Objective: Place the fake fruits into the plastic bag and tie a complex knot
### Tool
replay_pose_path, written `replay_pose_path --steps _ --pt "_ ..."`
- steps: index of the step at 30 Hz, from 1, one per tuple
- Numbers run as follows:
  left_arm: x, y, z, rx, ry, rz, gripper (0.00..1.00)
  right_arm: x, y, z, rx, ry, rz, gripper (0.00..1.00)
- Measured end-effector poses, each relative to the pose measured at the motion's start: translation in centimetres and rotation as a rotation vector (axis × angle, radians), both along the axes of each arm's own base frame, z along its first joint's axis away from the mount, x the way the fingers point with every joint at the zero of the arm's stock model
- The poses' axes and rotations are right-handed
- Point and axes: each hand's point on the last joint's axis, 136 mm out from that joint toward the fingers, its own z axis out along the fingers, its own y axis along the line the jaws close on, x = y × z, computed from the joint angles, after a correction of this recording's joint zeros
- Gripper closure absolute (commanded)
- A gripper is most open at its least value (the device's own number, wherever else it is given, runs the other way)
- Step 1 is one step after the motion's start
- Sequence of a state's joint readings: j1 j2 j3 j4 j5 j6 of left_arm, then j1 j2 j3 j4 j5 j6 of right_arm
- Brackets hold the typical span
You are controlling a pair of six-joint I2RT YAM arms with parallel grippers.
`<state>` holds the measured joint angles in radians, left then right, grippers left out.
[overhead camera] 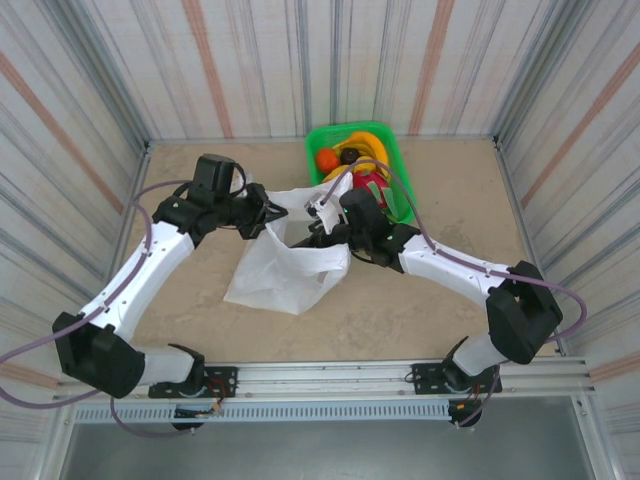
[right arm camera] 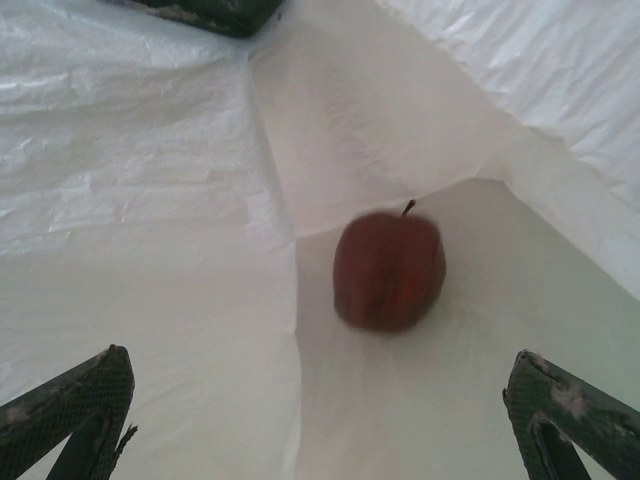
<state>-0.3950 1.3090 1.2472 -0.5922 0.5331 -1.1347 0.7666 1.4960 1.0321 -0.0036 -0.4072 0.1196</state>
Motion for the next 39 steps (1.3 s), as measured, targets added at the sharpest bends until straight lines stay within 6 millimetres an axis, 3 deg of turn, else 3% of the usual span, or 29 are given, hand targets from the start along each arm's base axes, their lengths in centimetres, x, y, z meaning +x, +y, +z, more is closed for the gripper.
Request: replay_pose_path --steps 9,19,31,39 --pt "0.1 -0.1 -0.4 0.003 0.011 -0.002 1.00 -0.1 -0.4 0.1 -0.013 0.001 -0.014 0.02" --pt "0.2 0.0 -0.5 0.005 0.015 0.001 1.00 -0.7 -1.7 2.9 0.010 -0.057 -0.032 0.01" --pt "0.5 0.3 -0.7 0.005 0.020 0.011 1.00 -3.7 -5.2 4.5 -0.030 -0.115 -0.026 0.00" --pt "0.4 0.4 -1.3 0.007 0.035 0.010 1.00 -4.9 -8.2 4.1 -0.106 -0.100 -0.053 0.00"
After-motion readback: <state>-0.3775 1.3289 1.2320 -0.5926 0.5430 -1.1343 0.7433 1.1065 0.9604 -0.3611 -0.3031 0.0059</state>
